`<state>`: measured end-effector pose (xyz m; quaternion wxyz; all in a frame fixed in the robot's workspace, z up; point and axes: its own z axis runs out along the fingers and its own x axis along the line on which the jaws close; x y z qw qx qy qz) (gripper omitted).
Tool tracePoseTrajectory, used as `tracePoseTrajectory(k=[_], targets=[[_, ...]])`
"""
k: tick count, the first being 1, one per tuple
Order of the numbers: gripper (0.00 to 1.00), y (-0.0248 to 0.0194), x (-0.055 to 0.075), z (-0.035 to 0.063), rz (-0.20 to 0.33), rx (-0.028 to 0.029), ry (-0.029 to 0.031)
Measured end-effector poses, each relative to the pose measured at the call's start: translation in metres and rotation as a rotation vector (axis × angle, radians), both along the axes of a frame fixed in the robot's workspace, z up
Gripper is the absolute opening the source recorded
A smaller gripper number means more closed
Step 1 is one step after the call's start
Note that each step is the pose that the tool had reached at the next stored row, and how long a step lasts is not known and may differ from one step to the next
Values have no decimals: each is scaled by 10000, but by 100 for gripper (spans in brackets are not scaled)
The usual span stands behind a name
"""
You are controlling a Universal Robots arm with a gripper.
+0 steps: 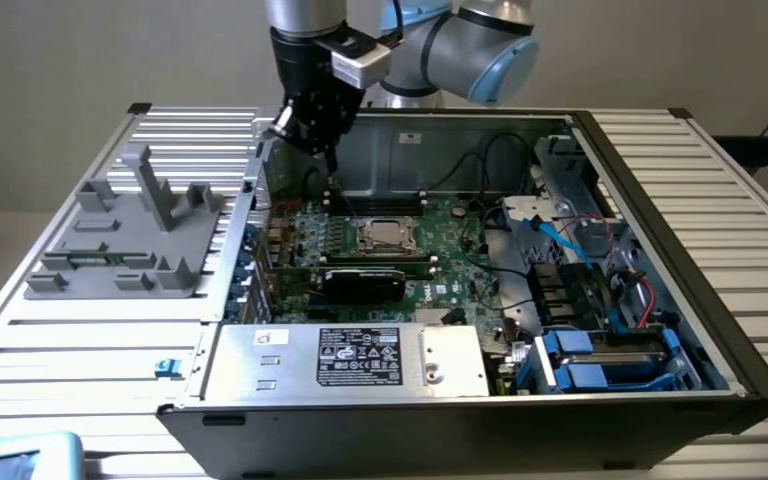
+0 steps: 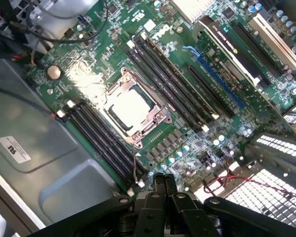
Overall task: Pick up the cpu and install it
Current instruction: 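Install the first cpu locking lever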
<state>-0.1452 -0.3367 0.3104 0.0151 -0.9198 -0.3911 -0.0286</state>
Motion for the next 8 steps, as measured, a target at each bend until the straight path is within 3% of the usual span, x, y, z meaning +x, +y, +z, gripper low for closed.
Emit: tracePoseTrajectory(k=[8], targets=[[11,0,0,-4,-1352,0,0]])
